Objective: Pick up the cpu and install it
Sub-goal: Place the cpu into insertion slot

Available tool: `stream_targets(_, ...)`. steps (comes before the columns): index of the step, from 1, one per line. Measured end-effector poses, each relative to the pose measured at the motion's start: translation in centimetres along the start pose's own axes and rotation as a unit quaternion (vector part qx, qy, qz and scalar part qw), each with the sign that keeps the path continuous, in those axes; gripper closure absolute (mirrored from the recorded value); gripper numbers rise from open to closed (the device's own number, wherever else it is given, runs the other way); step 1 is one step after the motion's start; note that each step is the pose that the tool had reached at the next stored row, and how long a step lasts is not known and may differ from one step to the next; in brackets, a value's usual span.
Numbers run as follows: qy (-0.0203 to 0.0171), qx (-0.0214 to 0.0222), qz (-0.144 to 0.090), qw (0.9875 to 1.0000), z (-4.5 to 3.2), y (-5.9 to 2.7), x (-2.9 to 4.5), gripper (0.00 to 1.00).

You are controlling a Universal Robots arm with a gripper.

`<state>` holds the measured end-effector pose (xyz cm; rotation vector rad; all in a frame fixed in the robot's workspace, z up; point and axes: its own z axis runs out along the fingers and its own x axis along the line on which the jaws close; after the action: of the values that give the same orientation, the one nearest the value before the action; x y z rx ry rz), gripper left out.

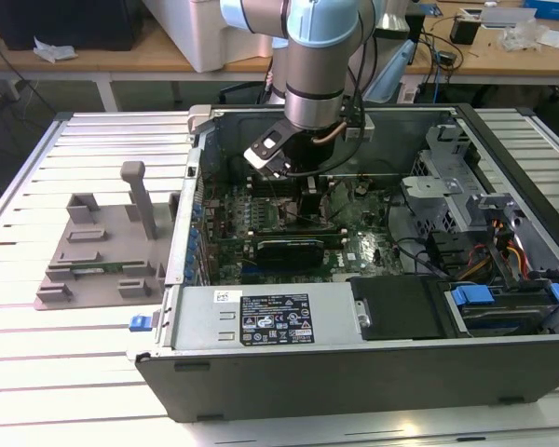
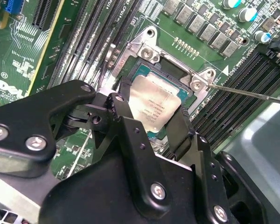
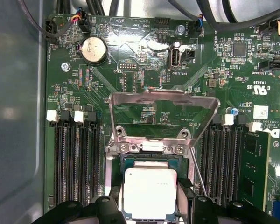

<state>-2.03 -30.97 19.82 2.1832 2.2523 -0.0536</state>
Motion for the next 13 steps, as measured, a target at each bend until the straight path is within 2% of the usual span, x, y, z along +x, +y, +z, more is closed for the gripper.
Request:
stream_targets(1, 0.0001, 0.0, 0.0, 1.0, 0.01, 0.0, 0.0, 0.45)
stream_targets(2, 0.0001, 0.0, 0.0, 1.0, 0.01, 0.0, 0.0, 0.38)
stream_targets(3, 0.0, 0.0, 0.0, 1.0, 0.01, 0.0, 0.0, 0.38)
stream_targets(4, 0.0, 0.0, 0.0, 1.0, 0.01, 0.0, 0.0, 0.32)
stream_targets(6, 0.0001, 0.0, 0.0, 1.0, -0.03, 0.0, 0.0, 0.32)
stream_targets(10, 0.0001, 0.0, 0.0, 1.0, -1.13, -0.02, 0.12, 0.32)
stream_targets(11, 0.0001, 0.0, 0.0, 1.0, -1.24, -0.02, 0.18, 0.33)
stream_targets(13, 0.0001, 0.0, 0.0, 1.0, -1.25, -0.03, 0.18, 0.46)
